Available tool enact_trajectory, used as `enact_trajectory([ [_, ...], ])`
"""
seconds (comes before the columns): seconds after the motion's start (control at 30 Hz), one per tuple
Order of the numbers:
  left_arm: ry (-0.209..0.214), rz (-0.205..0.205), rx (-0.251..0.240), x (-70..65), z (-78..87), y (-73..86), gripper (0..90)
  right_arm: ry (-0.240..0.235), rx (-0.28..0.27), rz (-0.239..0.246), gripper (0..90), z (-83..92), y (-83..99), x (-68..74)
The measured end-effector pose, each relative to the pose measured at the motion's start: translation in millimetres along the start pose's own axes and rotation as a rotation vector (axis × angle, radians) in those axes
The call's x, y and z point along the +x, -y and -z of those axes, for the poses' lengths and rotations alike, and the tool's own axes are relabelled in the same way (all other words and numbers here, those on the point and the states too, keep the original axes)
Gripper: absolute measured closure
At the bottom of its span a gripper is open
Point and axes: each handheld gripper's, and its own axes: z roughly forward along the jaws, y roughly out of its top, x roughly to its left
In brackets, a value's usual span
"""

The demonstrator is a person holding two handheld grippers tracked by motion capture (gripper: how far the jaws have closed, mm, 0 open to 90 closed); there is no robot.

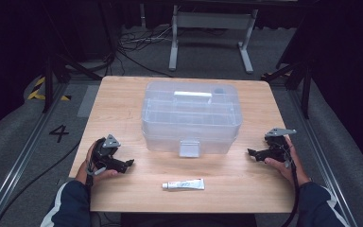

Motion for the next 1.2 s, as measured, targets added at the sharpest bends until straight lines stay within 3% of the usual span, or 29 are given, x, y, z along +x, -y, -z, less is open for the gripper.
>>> enact_trajectory([
  [0.07,0.001,-0.007,0.001,0.6,0.0,-0.3,0.1,-0.002,0.011,0.005,4.0,2.3,-0.3,-0.6],
  [0.13,0.006,-0.005,0.001,0.7,-0.4,-0.4,0.1,0.001,0.002,0.000,19.6,7.6,0.3,-1.1],
  [0.17,0.004,-0.009,0.001,0.9,-0.3,-0.6,0.1,0.001,0.003,0.000,21.0,9.5,0.2,-1.4],
  [0.23,0.005,-0.008,0.001,0.9,-0.3,-0.6,0.1,0.005,-0.004,-0.005,14.3,12.4,0.7,-1.9],
  [0.33,0.005,-0.009,0.002,0.9,-0.3,-0.6,0.1,0.000,-0.008,-0.006,18.9,16.2,1.2,-1.9],
  [0.37,0.005,-0.009,0.002,1.0,-0.3,-0.6,0.1,-0.004,-0.011,-0.006,15.5,17.7,1.4,-1.9],
  [0.77,0.005,-0.008,0.002,0.9,-0.3,-0.6,0.1,-0.025,-0.088,0.041,18.7,38.0,-11.0,9.7],
  [1.2,-0.021,0.010,-0.002,-1.9,2.7,2.7,0.5,-0.046,-0.130,0.088,19.2,46.7,-24.7,23.6],
])
